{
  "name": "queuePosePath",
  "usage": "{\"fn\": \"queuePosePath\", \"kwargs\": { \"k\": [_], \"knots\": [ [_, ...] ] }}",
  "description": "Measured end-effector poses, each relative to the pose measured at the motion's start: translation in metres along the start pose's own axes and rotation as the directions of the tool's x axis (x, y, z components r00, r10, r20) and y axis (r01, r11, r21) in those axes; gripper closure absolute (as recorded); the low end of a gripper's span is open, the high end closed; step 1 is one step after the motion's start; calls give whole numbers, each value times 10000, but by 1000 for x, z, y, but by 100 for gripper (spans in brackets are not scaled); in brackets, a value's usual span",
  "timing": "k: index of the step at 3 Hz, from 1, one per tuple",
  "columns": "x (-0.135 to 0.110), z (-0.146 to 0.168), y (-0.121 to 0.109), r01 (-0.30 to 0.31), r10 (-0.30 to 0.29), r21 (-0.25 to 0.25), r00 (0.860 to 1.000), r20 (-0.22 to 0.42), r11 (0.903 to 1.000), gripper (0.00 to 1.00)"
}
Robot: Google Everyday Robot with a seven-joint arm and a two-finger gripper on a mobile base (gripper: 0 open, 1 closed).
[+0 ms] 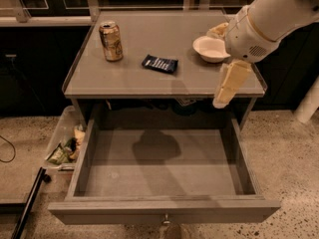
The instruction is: Place rxbar blueberry into top drawer
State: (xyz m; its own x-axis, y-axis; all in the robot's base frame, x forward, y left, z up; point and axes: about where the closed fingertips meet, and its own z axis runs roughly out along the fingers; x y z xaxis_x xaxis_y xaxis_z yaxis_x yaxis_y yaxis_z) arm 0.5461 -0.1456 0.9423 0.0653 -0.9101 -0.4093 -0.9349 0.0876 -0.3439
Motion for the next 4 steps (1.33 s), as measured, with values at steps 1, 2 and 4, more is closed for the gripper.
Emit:
{"fn": "queuePosePath", "kwargs": {
  "k": [1, 2, 4],
  "knots": [
    [-7, 42, -39, 280, -275, -174, 9993, 265, 9995, 0],
    [-7, 43, -39, 277, -272, -180, 9993, 274, 9995, 0],
    [-18, 50, -54, 282, -389, 635, 9839, 1742, 9976, 0]
  ]
}}
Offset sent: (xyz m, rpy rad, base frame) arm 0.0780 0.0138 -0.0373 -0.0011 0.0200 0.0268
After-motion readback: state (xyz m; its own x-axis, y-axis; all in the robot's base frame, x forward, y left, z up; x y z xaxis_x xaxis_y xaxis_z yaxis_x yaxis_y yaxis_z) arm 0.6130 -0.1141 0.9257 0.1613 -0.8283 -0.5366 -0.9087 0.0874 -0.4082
